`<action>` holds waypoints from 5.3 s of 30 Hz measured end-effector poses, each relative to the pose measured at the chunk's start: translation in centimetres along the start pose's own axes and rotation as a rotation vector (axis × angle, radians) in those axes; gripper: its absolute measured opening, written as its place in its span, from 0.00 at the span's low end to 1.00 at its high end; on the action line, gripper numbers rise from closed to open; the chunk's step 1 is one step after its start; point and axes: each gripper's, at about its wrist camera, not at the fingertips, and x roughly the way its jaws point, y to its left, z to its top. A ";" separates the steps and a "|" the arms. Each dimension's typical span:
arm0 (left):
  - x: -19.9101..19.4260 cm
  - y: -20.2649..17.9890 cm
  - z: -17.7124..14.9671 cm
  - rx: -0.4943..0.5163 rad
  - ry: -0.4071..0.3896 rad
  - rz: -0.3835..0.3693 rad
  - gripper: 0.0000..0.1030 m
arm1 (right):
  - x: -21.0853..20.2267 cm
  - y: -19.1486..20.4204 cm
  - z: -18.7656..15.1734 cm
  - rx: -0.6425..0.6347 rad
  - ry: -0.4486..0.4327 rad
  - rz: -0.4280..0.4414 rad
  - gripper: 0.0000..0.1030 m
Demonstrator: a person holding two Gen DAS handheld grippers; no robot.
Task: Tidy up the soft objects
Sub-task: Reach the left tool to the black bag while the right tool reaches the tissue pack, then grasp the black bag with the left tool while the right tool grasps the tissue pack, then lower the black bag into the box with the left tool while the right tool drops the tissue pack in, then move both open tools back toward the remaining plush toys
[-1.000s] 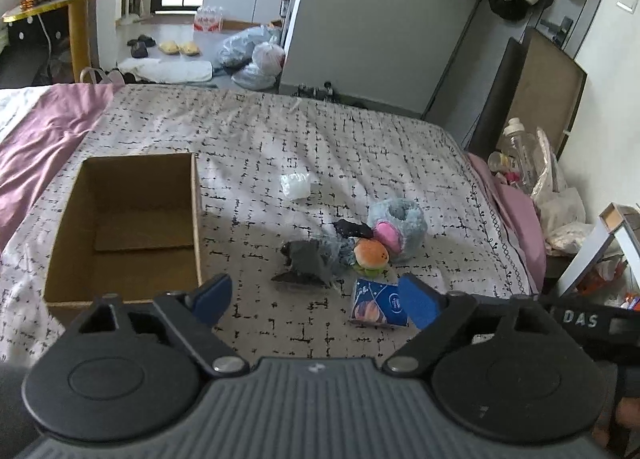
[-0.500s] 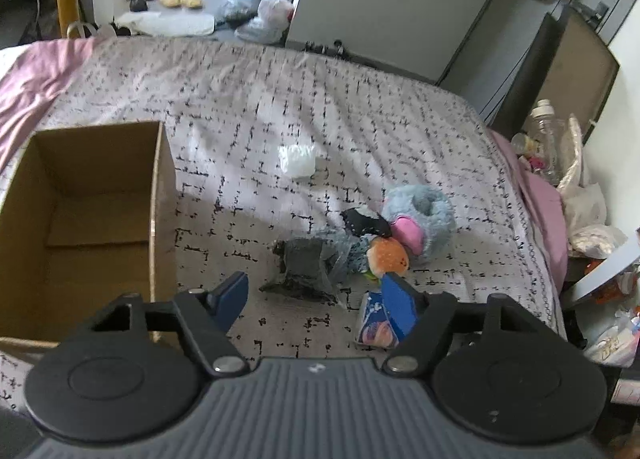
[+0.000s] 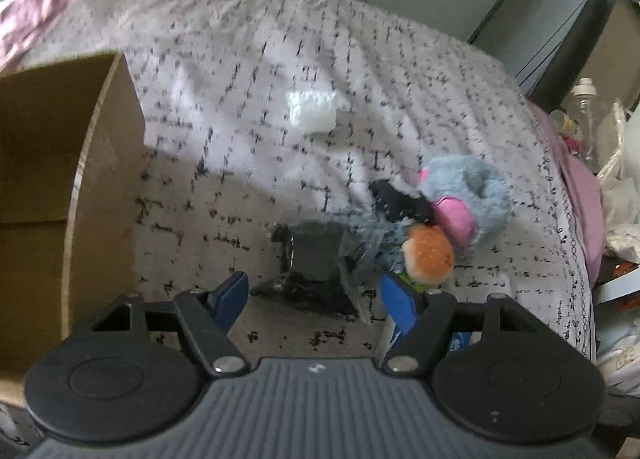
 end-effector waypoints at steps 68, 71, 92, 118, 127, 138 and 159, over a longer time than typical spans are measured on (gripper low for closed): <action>-15.0 8.3 -1.9 -0.144 -0.288 0.063 0.44 | -9.1 9.7 0.0 -0.144 -0.365 0.141 0.23; -14.9 9.5 -2.0 -0.166 -0.285 0.070 0.44 | -9.0 10.8 0.1 -0.162 -0.374 0.133 0.23; -12.0 17.4 -2.5 -0.301 -0.221 0.119 0.44 | -6.4 19.7 -0.4 -0.261 -0.335 0.174 0.23; -16.3 20.2 -1.7 -0.335 -0.217 0.083 0.72 | -3.2 22.9 -2.8 -0.233 -0.180 0.185 0.49; -17.7 18.7 -2.0 -0.312 -0.252 0.118 0.78 | -5.9 19.5 -2.7 -0.203 -0.239 0.176 0.65; -19.4 15.7 -2.3 -0.239 -0.297 0.165 0.94 | -8.2 15.9 -2.4 -0.216 -0.244 0.223 0.77; -18.3 8.4 -2.8 -0.132 -0.303 0.191 1.00 | -11.3 8.3 -0.6 -0.268 -0.262 0.265 1.00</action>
